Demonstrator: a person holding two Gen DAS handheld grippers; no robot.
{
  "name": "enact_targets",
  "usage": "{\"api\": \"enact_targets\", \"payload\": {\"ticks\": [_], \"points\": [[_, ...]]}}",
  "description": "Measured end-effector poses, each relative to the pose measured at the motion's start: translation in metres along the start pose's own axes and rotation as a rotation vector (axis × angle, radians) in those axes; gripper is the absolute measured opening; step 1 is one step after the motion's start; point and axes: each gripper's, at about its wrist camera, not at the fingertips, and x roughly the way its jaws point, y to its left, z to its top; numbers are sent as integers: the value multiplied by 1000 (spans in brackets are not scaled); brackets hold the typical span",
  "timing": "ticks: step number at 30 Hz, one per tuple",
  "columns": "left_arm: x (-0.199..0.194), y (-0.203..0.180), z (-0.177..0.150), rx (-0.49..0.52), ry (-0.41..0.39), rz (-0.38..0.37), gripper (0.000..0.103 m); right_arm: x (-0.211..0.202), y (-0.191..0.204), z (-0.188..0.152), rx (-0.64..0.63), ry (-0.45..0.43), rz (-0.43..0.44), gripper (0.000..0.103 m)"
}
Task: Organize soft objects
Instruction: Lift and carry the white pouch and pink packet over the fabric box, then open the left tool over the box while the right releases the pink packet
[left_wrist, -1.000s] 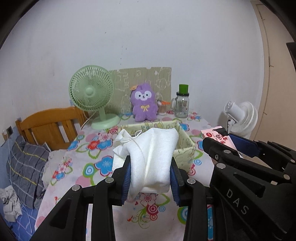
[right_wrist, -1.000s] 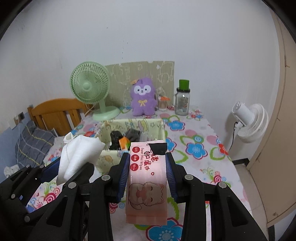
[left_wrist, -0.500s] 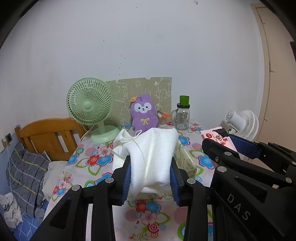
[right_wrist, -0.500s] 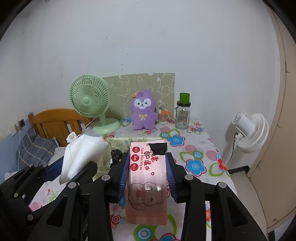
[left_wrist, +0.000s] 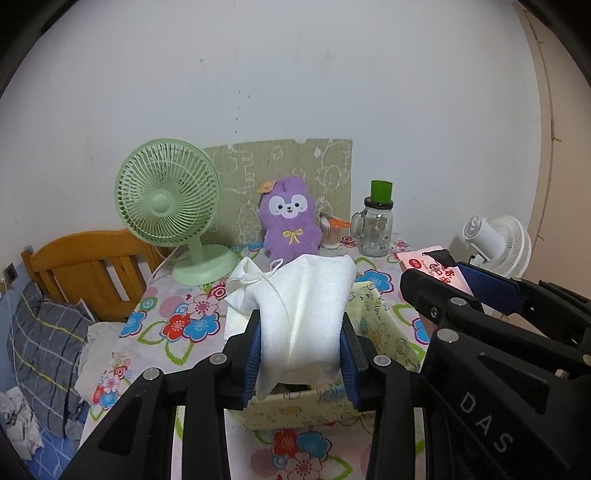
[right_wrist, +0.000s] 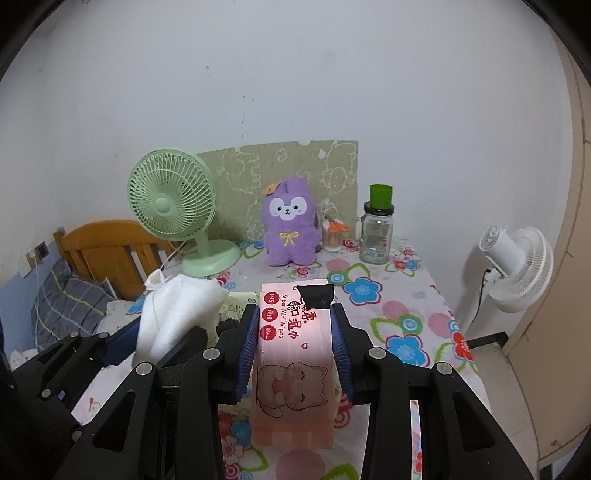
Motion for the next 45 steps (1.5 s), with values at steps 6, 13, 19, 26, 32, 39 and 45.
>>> {"api": "enact_targets", "payload": {"ticks": [6, 13, 19, 26, 32, 39, 45], "points": [[28, 5, 5, -17, 32, -7, 38, 30, -1, 7, 0, 28, 16, 41], [57, 10, 8, -31, 66, -18, 39, 59, -4, 13, 4, 52, 24, 41], [83, 13, 6, -40, 102, -20, 45, 80, -5, 12, 7, 75, 27, 41], [107, 19, -2, -44, 147, -32, 65, 106, -6, 9, 17, 115, 29, 41], [113, 19, -7, -22, 162, -49, 84, 123, -3, 7, 12, 138, 36, 41], [114, 20, -13, 2, 179, -55, 88, 137, -3, 3, 35, 165, 39, 42], [105, 19, -13, 22, 168, -54, 94, 142, 0, -1, 31, 202, 51, 57]]}}
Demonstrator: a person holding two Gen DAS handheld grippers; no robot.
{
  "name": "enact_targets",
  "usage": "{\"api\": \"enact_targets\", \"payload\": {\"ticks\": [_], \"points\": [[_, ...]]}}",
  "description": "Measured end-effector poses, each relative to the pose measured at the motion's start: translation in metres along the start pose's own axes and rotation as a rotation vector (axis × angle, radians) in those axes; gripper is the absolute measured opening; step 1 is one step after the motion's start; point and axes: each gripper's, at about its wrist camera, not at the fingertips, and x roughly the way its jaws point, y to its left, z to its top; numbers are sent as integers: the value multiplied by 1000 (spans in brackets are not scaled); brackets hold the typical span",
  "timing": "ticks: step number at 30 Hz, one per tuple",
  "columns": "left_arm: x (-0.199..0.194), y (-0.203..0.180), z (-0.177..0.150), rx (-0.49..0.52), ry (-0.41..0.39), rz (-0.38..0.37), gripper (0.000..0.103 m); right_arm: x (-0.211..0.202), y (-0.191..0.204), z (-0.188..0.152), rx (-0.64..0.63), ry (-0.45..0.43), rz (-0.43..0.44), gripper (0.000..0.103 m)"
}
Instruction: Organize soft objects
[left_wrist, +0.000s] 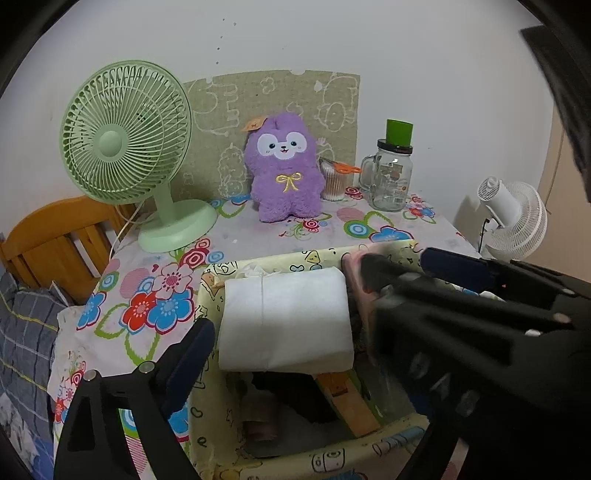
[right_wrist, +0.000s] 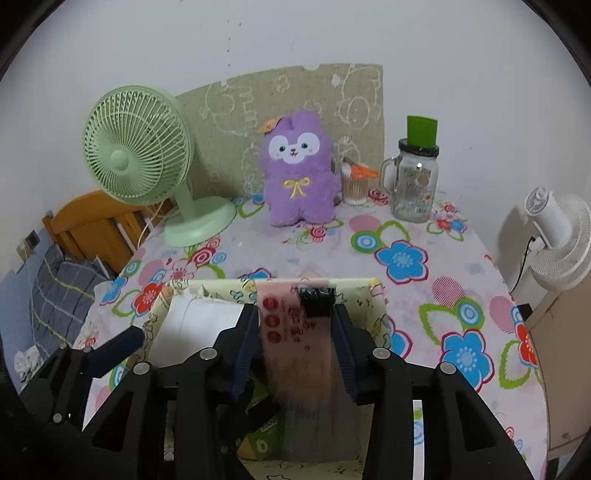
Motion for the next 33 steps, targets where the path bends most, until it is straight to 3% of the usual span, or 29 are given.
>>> {"api": "enact_targets", "payload": {"ticks": [3, 11, 33], "points": [[-4, 1, 0, -3, -1, 14, 96, -7, 1, -2, -9, -21, -10, 73], [-36, 3, 0, -30, -40, 27, 100, -40, 1, -6, -12, -53, -37, 78], [-170, 8, -30, -83, -208, 85, 103, -199, -3, -45, -15, -268, -112, 89]]}}
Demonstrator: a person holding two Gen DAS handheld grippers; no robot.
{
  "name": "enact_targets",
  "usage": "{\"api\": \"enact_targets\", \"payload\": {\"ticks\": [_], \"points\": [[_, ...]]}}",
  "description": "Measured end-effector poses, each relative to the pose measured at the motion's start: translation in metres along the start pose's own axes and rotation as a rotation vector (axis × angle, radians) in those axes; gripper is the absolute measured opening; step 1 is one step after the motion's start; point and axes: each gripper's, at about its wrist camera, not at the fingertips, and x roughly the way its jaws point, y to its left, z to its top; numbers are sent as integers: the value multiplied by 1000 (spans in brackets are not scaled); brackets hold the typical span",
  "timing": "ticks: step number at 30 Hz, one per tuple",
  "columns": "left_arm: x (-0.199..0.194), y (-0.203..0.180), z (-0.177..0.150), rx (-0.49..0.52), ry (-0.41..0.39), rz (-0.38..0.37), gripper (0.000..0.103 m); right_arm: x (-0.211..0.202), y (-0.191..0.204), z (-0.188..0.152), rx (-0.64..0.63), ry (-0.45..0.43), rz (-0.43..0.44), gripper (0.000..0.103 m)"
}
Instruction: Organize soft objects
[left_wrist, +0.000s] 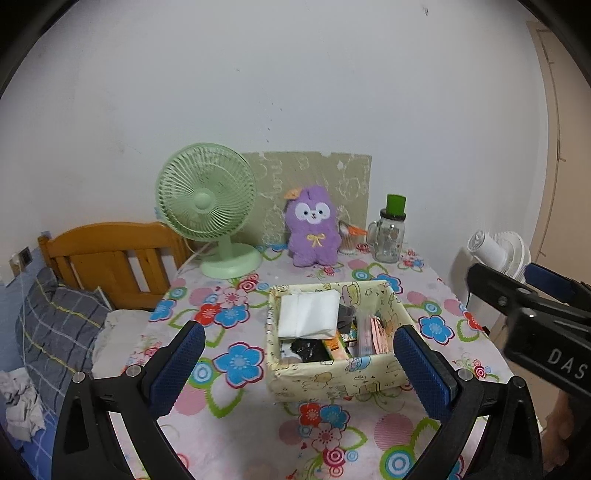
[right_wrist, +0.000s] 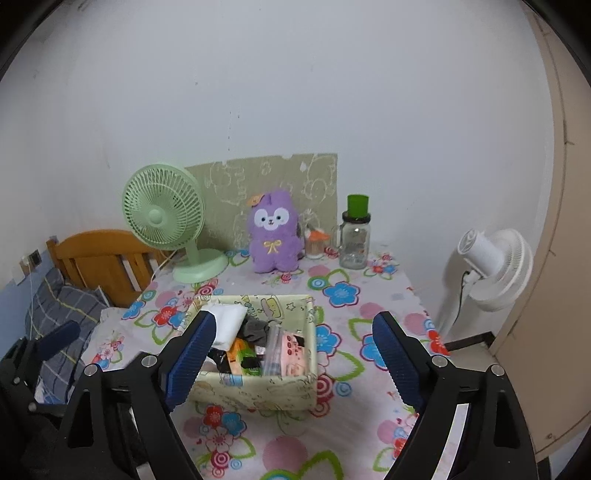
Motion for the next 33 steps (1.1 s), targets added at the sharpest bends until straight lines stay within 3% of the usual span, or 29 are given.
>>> {"api": "enact_targets", "payload": {"ticks": [17, 33], "points": [[-80, 12, -18, -23, -90, 19, 103, -89, -13, -20, 5, -114, -36, 95], [-105, 7, -24, -17, -128, -6, 103, -111, -12, -34, 19, -144, -46, 100]]}}
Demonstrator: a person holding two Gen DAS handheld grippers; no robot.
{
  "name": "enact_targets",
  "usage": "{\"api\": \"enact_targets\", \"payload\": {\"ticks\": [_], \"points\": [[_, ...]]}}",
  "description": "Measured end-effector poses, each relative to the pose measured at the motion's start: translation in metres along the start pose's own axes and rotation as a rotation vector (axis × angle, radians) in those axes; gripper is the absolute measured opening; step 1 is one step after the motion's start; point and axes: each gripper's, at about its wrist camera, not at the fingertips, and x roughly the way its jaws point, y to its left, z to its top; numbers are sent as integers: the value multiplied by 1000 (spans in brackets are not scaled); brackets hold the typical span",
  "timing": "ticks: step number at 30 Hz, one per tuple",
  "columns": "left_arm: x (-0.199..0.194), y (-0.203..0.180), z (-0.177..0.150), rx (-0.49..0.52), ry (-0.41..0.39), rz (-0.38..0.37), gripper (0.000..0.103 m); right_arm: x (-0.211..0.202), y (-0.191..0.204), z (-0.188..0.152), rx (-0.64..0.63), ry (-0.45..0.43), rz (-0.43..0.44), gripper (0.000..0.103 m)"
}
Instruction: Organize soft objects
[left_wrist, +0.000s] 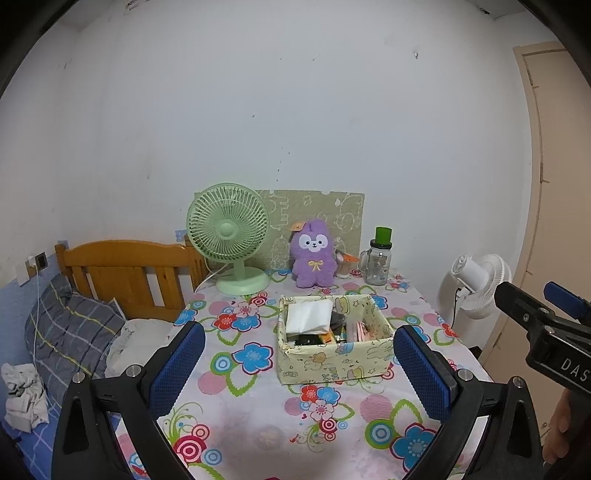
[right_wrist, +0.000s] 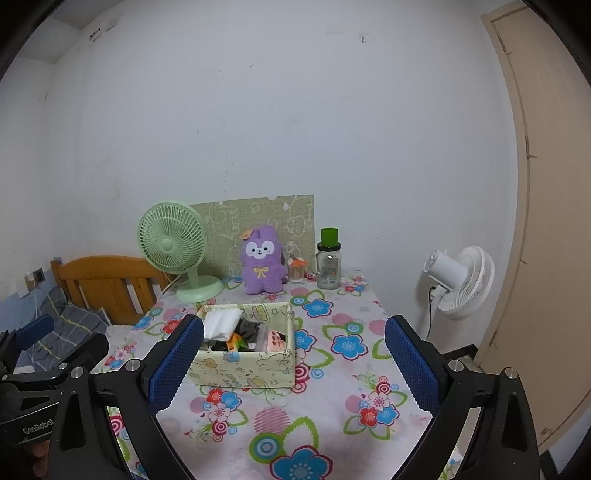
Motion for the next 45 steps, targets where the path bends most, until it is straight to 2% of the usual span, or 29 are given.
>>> {"api": "enact_targets", "payload": {"ticks": [45], "points": [[-2, -4, 0, 12, 8, -12, 103, -4, -2, 0, 11, 0, -5, 100]]}}
